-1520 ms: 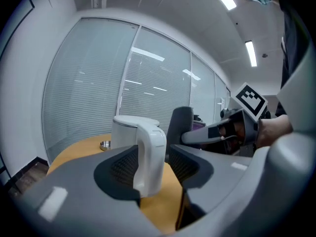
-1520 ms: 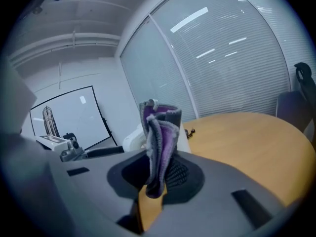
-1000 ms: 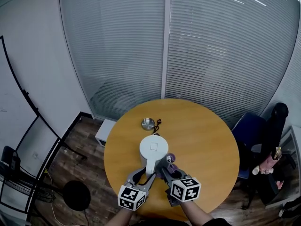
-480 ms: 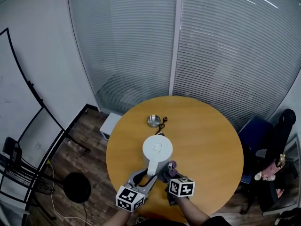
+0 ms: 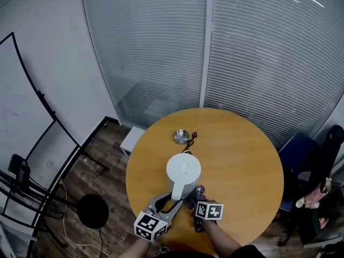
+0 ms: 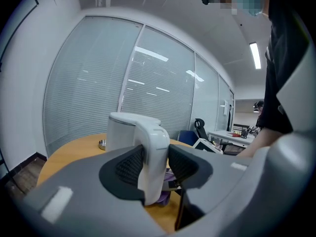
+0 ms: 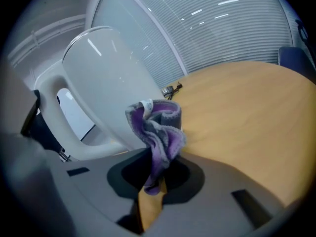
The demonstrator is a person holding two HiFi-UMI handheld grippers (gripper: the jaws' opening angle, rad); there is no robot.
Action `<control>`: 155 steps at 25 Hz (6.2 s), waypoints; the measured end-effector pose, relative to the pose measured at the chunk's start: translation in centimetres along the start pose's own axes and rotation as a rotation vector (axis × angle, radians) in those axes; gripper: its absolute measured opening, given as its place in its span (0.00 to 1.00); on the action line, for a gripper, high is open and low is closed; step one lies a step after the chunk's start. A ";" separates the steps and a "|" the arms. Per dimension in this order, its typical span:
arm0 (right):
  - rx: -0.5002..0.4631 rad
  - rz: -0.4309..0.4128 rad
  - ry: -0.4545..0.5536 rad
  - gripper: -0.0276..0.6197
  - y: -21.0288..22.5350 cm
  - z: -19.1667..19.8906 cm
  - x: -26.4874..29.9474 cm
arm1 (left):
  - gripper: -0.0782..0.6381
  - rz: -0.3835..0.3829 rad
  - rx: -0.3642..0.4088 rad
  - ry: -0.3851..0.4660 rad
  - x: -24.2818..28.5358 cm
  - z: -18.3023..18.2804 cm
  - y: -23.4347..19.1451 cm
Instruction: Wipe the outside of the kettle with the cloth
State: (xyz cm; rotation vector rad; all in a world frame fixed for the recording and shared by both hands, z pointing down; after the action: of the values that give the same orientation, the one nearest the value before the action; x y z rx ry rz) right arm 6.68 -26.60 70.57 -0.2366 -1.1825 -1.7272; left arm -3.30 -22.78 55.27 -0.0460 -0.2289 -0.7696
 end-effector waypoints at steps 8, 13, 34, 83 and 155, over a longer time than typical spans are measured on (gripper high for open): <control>-0.103 -0.016 0.134 0.13 -1.8 -5.1 -4.3 | 0.34 -0.016 -0.002 -0.001 -0.2 0.1 0.0; -0.232 -0.050 0.281 0.13 -4.8 -11.0 -8.6 | 0.34 -0.021 -0.007 0.000 -0.2 0.1 0.1; -0.125 -0.089 0.314 0.13 -4.3 -11.5 -5.2 | 0.34 -0.037 -0.039 0.028 -0.1 0.2 0.0; -0.076 -0.491 0.282 0.13 -6.6 -18.6 -4.7 | 0.35 -0.059 -0.085 0.041 -0.3 0.3 0.0; -0.100 -0.040 0.399 0.13 -10.7 10.6 -19.0 | 0.12 0.009 -0.056 -0.056 -15.3 7.9 3.6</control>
State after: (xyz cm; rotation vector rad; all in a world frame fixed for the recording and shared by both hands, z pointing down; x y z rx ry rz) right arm 3.80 -6.26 57.71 0.0719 -0.8150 -1.7689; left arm -12.91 -8.78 59.68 -0.1214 -0.2601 -0.7664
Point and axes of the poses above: the fingertips, and each gripper's own axes: x forward along the fingers, y to its right, z out of its underside, the point moved 2 cm from there along -x, backward along the fingers, and after that the axes turned 12 degrees about x, right-handed, at the moved point
